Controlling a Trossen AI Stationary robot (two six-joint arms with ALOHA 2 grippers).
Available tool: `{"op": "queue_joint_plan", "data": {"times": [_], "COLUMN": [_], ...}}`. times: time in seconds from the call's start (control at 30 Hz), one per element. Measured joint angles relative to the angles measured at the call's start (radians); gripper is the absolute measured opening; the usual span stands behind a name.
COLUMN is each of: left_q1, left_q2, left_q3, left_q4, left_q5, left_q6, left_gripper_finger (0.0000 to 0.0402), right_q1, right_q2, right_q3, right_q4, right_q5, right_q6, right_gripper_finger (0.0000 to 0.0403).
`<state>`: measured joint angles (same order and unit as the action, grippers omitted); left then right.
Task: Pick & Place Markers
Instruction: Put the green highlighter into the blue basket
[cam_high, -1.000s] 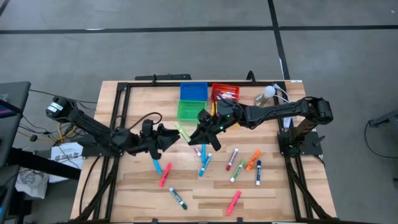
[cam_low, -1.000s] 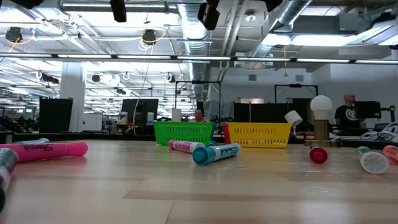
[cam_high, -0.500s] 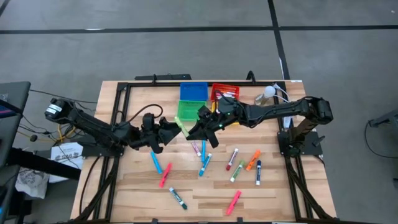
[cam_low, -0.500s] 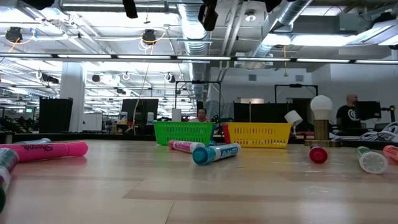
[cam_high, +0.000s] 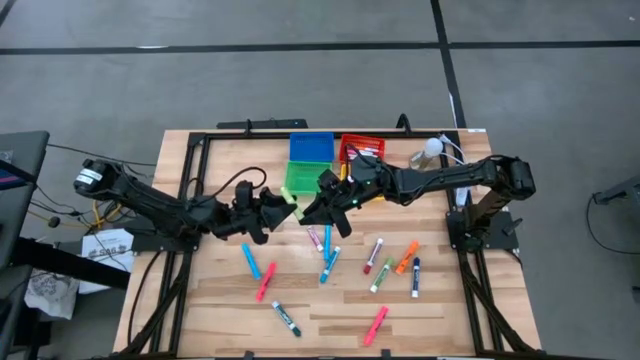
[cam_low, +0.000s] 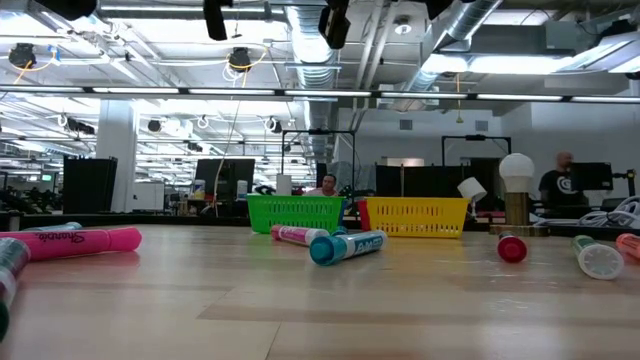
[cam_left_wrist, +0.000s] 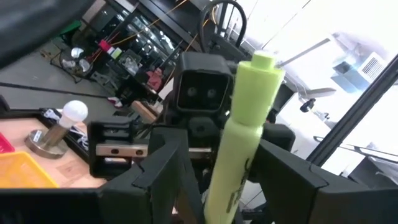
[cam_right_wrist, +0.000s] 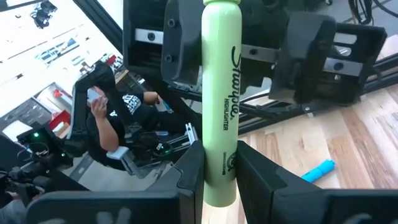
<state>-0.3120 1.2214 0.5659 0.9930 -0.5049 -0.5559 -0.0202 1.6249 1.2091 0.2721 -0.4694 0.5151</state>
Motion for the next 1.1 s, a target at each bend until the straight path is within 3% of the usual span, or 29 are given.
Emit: {"op": "queue_joint_plan", "data": {"times": [0.4,0.63,0.87,1.1], "left_q1": [0.038,0.047,0.052,0.051], "left_q2": [0.014,0.05,0.059,0.06], "left_q3": [0.021,0.049,0.055,0.055], "left_q4": [0.002,0.003,-0.004,-0.002], "left_q5": [0.01,0.03,0.048,0.058], "left_q6": [-0.01,-0.01,-0.002,-0.017], "left_gripper_finger": [0.0191,0.0143,0.0062,0.006], "right_q1": [0.004,-0.004,-0.002,-0.001], "right_q2": [0.0,0.0,0.001,0.001], "right_q3": [0.0,0.0,0.0,0.0], "right_q4": [-0.003,-0.007,-0.017,-0.018], "right_q5": [0.005,0.0,0.002,0.0], "right_q6": [0.0,0.0,0.0,-0.024], "right_gripper_finger": [0.0061,0.0061,0.0061,0.009]}}
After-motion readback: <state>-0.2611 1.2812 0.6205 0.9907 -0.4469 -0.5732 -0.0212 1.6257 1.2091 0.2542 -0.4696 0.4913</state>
